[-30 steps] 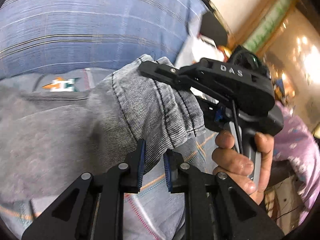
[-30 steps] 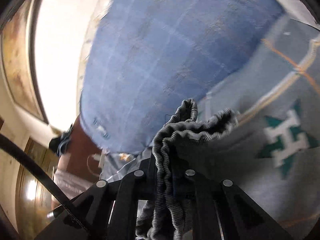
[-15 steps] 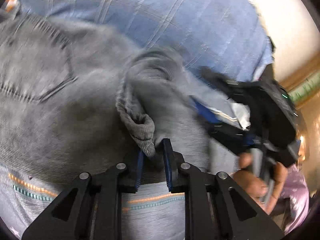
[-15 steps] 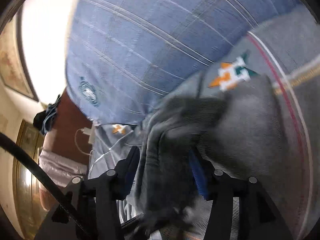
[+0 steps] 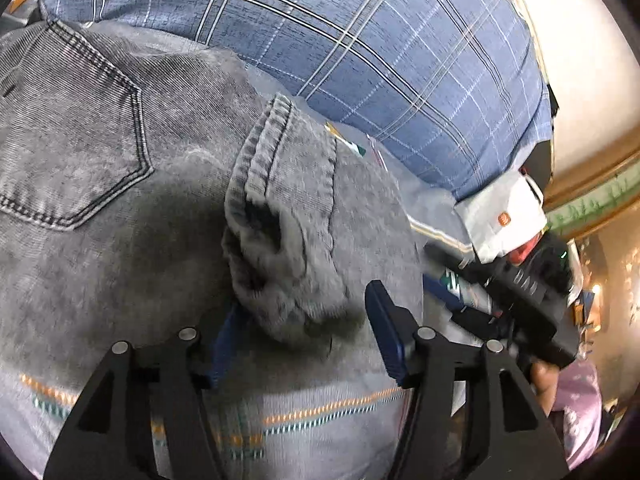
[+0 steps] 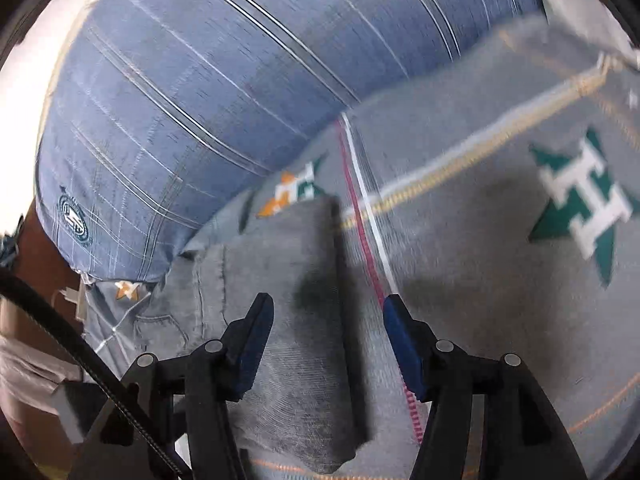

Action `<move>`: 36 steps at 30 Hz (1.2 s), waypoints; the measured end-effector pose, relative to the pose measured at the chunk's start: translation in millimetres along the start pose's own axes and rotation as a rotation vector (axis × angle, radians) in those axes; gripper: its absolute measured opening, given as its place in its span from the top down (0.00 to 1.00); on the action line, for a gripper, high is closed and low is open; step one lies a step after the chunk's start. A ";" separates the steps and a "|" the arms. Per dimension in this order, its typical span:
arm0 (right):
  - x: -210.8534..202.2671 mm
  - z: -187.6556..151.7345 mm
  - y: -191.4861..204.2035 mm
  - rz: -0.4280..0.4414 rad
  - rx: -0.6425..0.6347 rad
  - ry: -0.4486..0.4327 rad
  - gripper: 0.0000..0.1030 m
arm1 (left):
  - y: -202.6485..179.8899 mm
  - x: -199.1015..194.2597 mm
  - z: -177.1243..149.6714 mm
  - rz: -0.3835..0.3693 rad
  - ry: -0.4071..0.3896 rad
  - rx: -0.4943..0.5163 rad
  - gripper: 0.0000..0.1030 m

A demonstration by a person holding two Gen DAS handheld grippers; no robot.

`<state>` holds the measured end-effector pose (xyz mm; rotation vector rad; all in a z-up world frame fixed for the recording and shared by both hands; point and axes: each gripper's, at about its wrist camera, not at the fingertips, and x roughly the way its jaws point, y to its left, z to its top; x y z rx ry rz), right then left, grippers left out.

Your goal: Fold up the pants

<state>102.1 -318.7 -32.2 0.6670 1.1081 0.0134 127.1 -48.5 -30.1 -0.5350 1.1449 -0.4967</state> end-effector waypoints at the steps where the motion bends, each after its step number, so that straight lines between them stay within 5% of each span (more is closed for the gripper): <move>1: 4.1 -1.2 -1.0 -0.006 -0.006 0.022 0.56 | -0.7 1.8 0.6 0.011 -0.003 0.017 0.61; 2: 10.9 -4.1 1.5 -0.020 -0.020 0.052 0.60 | -1.3 2.1 -2.1 0.053 -0.001 0.039 0.81; 3: 14.0 -6.8 3.9 -0.027 -0.029 0.061 0.69 | -2.8 3.3 -2.5 0.081 0.009 0.049 0.84; 5: 11.7 -9.5 10.7 -0.037 -0.062 0.063 0.87 | -6.1 -8.7 -9.2 0.069 -0.008 0.034 0.86; 8: -1.8 -13.5 28.1 -0.057 -0.135 0.034 0.88 | -18.9 -25.3 -18.0 0.096 -0.044 0.087 0.86; 11: -0.2 -18.6 33.1 -0.102 -0.171 0.040 0.88 | -7.2 -5.3 -16.2 0.159 0.003 0.077 0.86; 14: 17.0 -19.1 27.5 -0.122 -0.151 0.081 0.82 | 2.2 3.4 -18.5 0.161 0.005 0.037 0.84; 17: 12.5 -17.4 30.6 -0.103 -0.142 0.073 0.74 | -10.8 -2.0 -17.1 0.185 -0.021 0.098 0.76; 24: -22.7 -24.9 62.9 -0.077 -0.245 -0.101 0.42 | -5.2 -35.5 -4.3 0.199 -0.083 0.031 0.65; 26: -30.9 -32.4 77.5 -0.064 -0.298 -0.144 0.41 | 3.3 -54.0 2.5 0.179 -0.097 -0.024 0.44; 29: -38.8 -49.7 101.4 -0.011 -0.389 -0.187 0.29 | 27.4 -84.3 7.5 0.174 -0.136 -0.122 0.43; 36: -21.9 -86.4 137.7 0.149 -0.420 -0.168 0.28 | 128.7 -131.5 1.1 0.150 -0.163 -0.421 0.38</move>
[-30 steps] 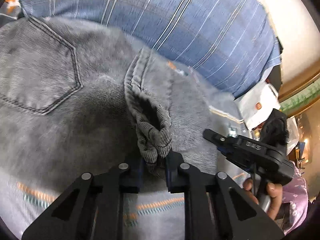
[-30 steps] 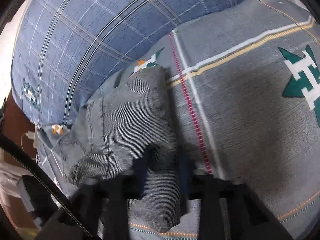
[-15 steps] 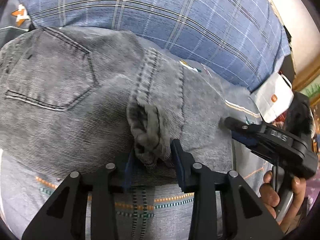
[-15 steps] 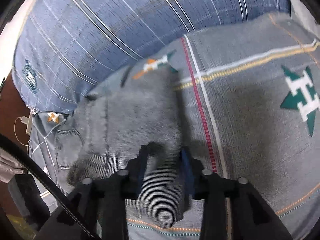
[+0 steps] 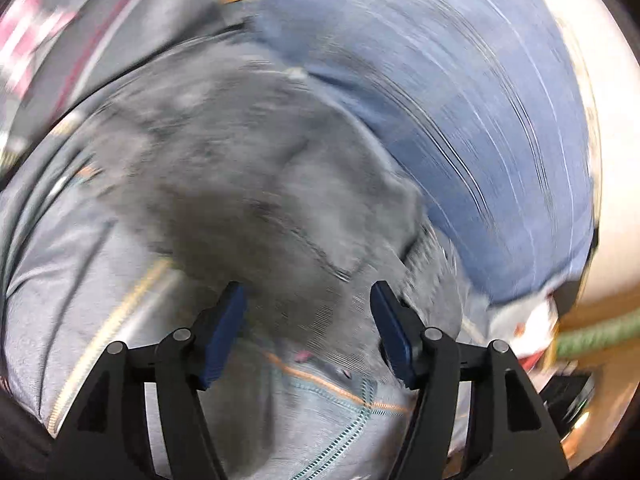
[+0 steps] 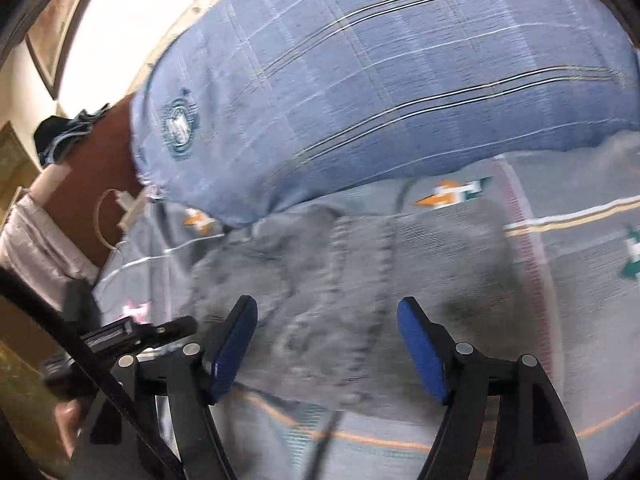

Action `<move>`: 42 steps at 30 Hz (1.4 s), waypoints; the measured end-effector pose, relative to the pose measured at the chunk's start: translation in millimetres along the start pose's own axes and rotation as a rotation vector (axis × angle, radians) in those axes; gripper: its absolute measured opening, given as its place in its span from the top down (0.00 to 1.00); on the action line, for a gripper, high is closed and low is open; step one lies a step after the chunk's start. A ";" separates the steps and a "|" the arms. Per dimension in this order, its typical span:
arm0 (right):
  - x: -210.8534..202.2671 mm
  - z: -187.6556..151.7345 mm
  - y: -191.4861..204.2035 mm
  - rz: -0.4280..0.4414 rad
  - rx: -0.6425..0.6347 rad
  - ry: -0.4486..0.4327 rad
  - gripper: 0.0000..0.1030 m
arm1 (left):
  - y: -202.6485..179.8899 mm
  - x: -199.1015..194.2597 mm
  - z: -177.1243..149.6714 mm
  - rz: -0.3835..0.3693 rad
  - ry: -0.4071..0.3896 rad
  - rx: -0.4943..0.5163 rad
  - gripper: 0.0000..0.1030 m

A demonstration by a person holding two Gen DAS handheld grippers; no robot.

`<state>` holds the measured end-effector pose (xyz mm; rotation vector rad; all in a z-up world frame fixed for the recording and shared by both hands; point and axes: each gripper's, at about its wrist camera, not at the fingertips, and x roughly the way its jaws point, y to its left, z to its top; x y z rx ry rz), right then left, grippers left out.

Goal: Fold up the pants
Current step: 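Grasp the folded jeans edge with the left gripper and lift it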

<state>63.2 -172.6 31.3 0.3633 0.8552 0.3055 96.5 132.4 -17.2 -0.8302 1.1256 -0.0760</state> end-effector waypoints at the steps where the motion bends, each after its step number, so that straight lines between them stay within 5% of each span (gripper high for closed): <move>1: 3.6 -3.0 4.8 0.019 0.002 0.005 0.27 | 11.8 0.0 5.1 -0.010 0.013 -0.039 0.38; 7: 26.9 -17.7 16.8 0.070 0.027 0.036 0.27 | 56.9 0.3 18.9 0.000 -0.006 -0.189 0.38; 10: 48.5 -22.1 20.9 0.090 -0.023 0.138 0.29 | 69.2 7.5 23.1 0.056 0.004 -0.226 0.38; 15: 57.4 -28.6 14.6 0.101 -0.014 0.170 0.29 | 80.6 5.0 30.5 0.039 -0.047 -0.263 0.39; 20: 62.8 -32.6 10.4 0.097 0.001 0.182 0.29 | 96.1 5.9 33.9 0.002 -0.081 -0.324 0.55; 27: 57.7 -34.7 19.8 0.098 -0.040 0.174 0.29 | 93.6 11.7 42.7 0.001 -0.105 -0.339 0.55; 29: 55.5 -35.1 22.1 0.113 -0.049 0.173 0.29 | 86.0 10.6 42.3 0.039 -0.124 -0.301 0.81; 33: 52.0 -29.3 28.4 0.132 -0.065 0.174 0.29 | 84.9 7.7 43.3 0.023 -0.133 -0.295 0.80; 36: 61.2 -17.2 36.1 0.139 -0.073 0.207 0.28 | 94.3 16.8 50.7 0.004 -0.088 -0.337 0.69; 42: 87.8 -18.6 39.5 0.191 -0.060 0.259 0.38 | 66.3 -2.5 51.4 0.054 -0.186 -0.202 0.86</move>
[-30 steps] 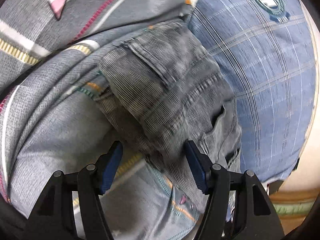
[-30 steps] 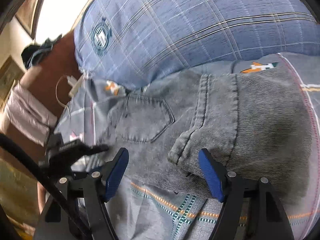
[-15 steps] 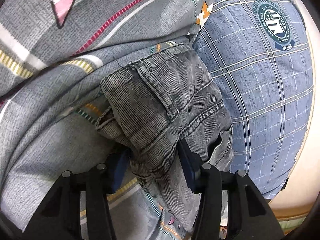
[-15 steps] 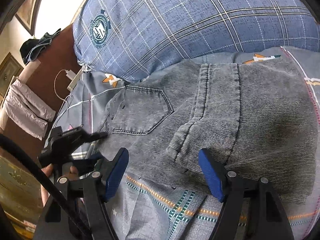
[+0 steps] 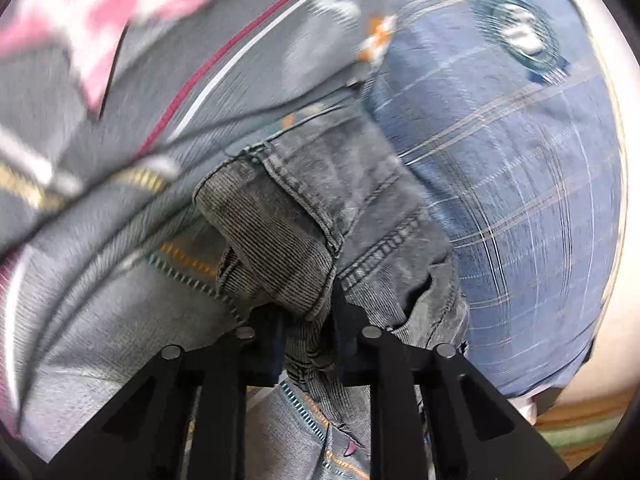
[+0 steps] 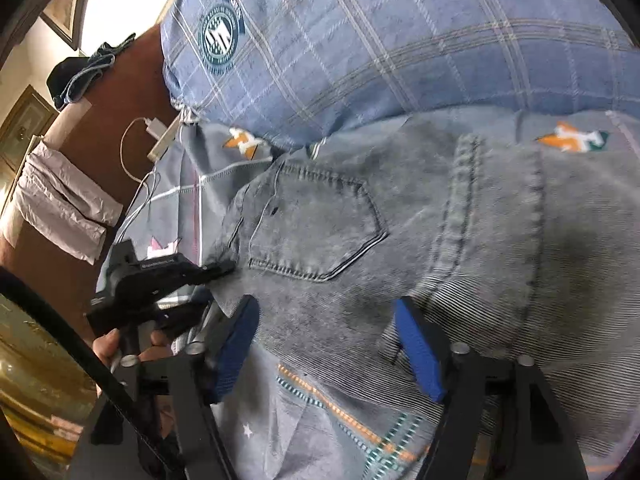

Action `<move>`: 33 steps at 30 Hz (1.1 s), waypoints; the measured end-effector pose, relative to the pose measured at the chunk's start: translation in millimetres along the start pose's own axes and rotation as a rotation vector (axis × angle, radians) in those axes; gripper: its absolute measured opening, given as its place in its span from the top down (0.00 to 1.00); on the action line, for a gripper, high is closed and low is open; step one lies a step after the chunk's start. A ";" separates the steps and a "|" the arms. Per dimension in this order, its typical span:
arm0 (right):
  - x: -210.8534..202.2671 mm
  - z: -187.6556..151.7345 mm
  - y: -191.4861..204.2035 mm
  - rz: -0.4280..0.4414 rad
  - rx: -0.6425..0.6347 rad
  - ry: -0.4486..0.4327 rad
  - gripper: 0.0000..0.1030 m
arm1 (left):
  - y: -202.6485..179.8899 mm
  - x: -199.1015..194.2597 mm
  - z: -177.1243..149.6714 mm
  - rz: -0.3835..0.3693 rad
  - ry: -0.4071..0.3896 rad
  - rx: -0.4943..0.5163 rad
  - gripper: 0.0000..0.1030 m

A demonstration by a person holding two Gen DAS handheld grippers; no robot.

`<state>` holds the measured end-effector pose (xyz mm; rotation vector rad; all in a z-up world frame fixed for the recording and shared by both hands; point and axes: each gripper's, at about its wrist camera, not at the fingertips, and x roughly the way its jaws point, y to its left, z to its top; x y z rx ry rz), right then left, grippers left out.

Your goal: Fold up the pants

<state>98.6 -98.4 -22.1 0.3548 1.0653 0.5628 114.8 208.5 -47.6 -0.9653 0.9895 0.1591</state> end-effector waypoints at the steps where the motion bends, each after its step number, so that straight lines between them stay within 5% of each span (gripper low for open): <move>1: -1.1 -1.9 -3.1 0.015 0.012 -0.011 0.38 | -7.7 -4.9 -1.1 0.008 -0.028 0.036 0.86; 9: -36.9 7.2 -22.2 0.057 0.070 -0.053 0.36 | -101.8 -31.1 -31.3 0.177 -0.225 0.473 0.88; 15: -81.9 24.3 -53.9 0.094 0.148 -0.135 0.35 | -171.0 -51.6 -92.9 0.147 -0.311 0.804 0.89; 22: -114.7 37.6 -110.6 0.211 0.319 -0.158 0.24 | -208.2 -56.6 -156.4 -0.036 -0.259 0.991 0.91; 33: -130.7 41.8 -169.4 0.219 0.488 -0.169 0.20 | -230.2 19.9 -250.0 -0.047 -0.001 1.212 0.94</move>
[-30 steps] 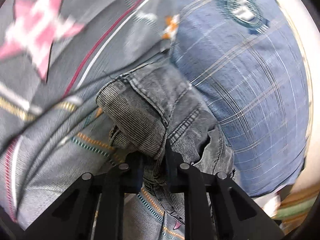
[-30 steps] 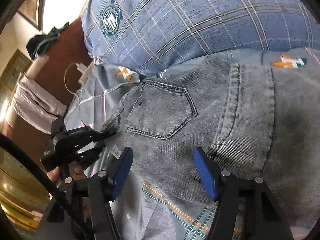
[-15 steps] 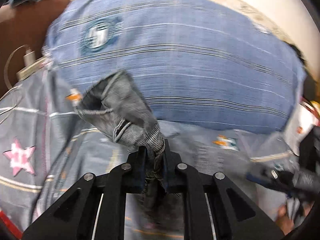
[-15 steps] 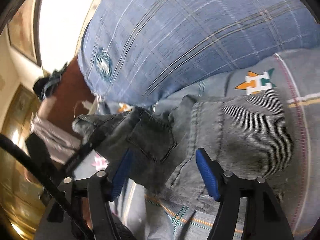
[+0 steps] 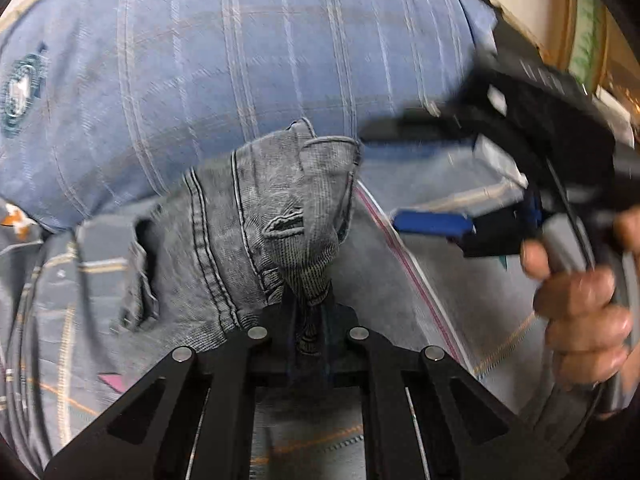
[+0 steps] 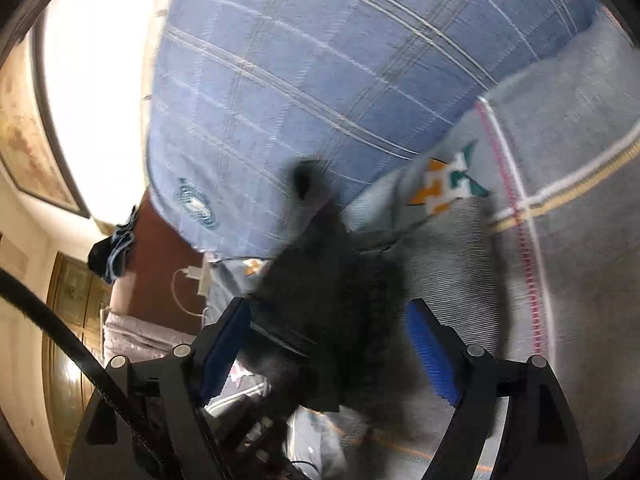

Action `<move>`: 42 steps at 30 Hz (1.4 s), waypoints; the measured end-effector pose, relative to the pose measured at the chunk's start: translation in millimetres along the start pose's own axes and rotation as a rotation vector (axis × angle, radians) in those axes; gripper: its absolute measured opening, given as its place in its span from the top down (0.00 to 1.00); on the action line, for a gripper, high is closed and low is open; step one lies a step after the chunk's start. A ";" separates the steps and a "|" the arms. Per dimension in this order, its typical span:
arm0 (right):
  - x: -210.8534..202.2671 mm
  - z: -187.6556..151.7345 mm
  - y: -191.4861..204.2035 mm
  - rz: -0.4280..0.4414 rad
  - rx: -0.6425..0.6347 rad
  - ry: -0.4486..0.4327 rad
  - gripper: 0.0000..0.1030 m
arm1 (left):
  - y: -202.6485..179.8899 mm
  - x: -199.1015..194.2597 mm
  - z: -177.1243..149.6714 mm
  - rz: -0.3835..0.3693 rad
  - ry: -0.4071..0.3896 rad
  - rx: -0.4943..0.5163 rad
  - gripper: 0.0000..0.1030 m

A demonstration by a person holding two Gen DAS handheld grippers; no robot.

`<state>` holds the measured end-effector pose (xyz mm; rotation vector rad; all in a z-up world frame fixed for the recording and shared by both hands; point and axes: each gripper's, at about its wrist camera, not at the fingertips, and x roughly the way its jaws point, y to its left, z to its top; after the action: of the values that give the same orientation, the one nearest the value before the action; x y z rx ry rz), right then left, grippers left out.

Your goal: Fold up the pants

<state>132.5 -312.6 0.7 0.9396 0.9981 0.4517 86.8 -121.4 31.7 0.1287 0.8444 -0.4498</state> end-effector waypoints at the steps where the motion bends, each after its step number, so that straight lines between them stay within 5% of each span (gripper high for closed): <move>1: 3.1 0.5 -6.1 0.010 0.030 0.006 0.20 | -5.4 3.4 -3.0 0.013 0.003 0.018 0.94; 10: 23.4 -6.5 9.2 -0.032 -0.071 0.033 0.24 | -32.8 3.8 -11.7 0.091 -0.015 0.167 0.93; 11: 27.9 -6.6 7.9 -0.075 -0.081 0.042 0.29 | -32.5 2.9 -12.0 0.084 -0.015 0.173 0.93; 13: 33.5 -7.8 -2.6 -0.094 -0.034 0.093 0.70 | -31.4 2.2 -10.4 0.063 -0.002 0.170 0.94; 16: 21.1 -9.3 -2.5 -0.106 -0.015 0.094 0.82 | -30.0 -9.1 -2.9 0.024 -0.019 0.167 0.94; 19: 0.7 -9.5 19.0 -0.135 -0.086 0.069 0.82 | -39.8 -26.1 1.1 -0.012 -0.062 0.185 0.93; 22: -6.8 -12.4 19.7 -0.244 -0.118 0.072 0.81 | -50.8 -11.2 -5.7 -0.055 -0.008 0.232 0.93; 25: 18.1 -12.9 -19.0 -0.362 -0.021 0.167 0.74 | -51.9 20.2 -25.4 -0.058 0.098 0.296 0.90; 27: 21.6 -13.1 -36.1 -0.325 0.061 0.187 0.72 | -44.4 13.6 -32.0 -0.111 0.082 0.291 0.86; 29: 14.5 -10.9 -29.1 -0.313 0.036 0.165 0.64 | -26.7 -4.3 -30.4 -0.234 0.061 0.219 0.58; 31: 5.2 -9.2 -19.3 -0.371 -0.012 0.102 0.38 | -4.3 -23.0 -25.3 -0.316 0.007 0.111 0.34; 33: 0.6 -8.3 -17.6 -0.385 -0.023 0.067 0.38 | 14.3 -38.5 -18.3 -0.349 -0.054 0.038 0.32; 38: -17.6 -3.4 -4.5 -0.440 -0.074 -0.033 0.38 | 61.0 -38.6 0.3 -0.185 -0.044 -0.091 0.32; 42: -20.7 -11.8 9.8 -0.436 -0.107 -0.046 0.39 | 113.6 -17.5 -3.1 -0.136 0.036 -0.282 0.32</move>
<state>112.8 -316.4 16.9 0.6099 1.0906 0.1154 123.8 -12.6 35.2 -0.1823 0.9469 -0.4520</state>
